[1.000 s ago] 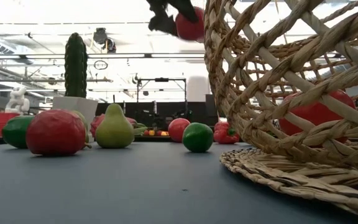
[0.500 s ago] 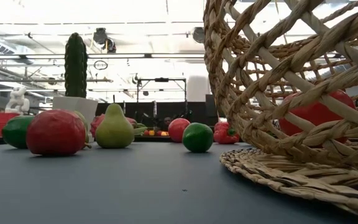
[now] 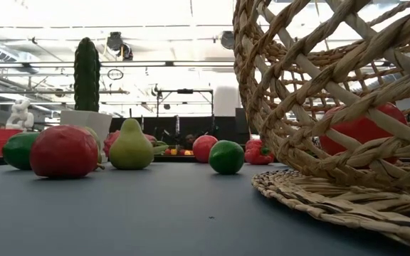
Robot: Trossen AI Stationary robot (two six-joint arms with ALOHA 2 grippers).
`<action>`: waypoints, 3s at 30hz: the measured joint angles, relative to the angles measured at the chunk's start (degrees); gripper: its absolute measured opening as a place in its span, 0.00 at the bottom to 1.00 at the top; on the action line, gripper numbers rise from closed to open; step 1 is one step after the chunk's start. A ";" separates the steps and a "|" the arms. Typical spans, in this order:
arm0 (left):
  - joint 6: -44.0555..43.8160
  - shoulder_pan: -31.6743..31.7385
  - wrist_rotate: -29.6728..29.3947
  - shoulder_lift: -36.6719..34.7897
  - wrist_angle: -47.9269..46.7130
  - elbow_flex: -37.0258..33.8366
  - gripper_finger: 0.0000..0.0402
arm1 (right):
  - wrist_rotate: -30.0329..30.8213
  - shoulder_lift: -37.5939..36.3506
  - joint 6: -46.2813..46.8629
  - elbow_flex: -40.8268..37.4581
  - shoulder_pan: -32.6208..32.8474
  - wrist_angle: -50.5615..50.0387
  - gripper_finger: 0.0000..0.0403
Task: Build produce basket
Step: Put the red apple into the brown basket
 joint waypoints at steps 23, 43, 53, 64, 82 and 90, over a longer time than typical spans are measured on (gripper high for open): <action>1.77 0.04 -1.92 -10.34 3.37 0.00 0.90 | -0.31 1.12 -1.91 0.00 -2.34 9.34 0.29; 20.87 0.04 -2.08 -10.12 3.35 0.00 0.90 | -0.55 1.10 -2.09 0.00 -3.30 9.36 0.29; 36.30 0.04 -2.05 -10.12 3.36 0.00 0.90 | -0.51 1.10 -2.38 0.00 -3.30 9.34 0.29; 40.79 0.04 -2.01 -10.12 3.35 0.00 0.90 | -0.48 1.10 -3.40 0.00 -3.30 9.34 0.29; 19.38 0.07 -1.88 -10.12 3.37 0.00 0.90 | -0.40 1.10 -3.61 0.00 -3.30 9.34 0.29; -0.70 0.04 -1.88 -10.12 3.37 0.00 0.90 | -0.40 1.10 -3.60 0.00 -3.30 9.33 0.29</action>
